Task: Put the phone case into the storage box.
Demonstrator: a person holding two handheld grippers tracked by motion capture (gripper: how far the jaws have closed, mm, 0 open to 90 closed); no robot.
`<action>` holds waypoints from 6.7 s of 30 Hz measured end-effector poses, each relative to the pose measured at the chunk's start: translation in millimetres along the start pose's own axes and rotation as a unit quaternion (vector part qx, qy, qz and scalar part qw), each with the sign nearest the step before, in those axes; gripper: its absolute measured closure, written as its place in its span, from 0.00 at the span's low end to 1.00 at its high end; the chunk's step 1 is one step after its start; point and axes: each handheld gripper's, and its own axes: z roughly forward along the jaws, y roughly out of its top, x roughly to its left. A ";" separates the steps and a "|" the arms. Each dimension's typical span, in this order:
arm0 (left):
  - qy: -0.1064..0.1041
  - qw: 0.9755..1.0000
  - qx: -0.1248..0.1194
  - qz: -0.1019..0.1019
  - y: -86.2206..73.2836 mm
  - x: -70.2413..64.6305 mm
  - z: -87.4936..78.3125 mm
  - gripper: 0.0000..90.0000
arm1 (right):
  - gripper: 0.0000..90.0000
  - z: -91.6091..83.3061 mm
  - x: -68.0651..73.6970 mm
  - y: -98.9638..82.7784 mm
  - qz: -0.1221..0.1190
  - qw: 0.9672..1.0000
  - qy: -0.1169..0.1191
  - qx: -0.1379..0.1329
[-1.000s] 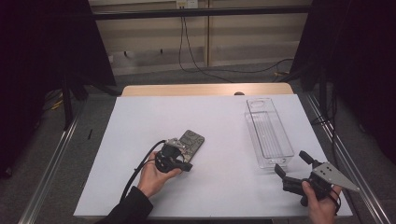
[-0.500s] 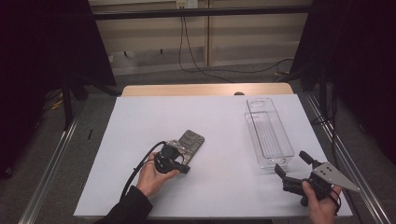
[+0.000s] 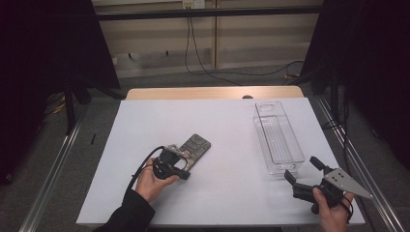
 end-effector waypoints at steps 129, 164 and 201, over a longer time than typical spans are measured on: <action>0.156 0.985 -0.038 -0.060 -14.8 70.1 -34.8 1.00 | 0.00 1.3 1.2 0.2 -0.009 1.000 0.005 0.005; 0.167 0.964 -0.208 -0.023 -14.4 54.6 -63.1 1.00 | 0.00 0.6 0.7 0.2 -0.007 1.000 0.004 0.003; 0.111 0.968 -0.220 -0.052 51.1 53.1 -7.8 1.00 | 0.00 0.1 0.5 0.2 -0.006 1.000 0.003 0.002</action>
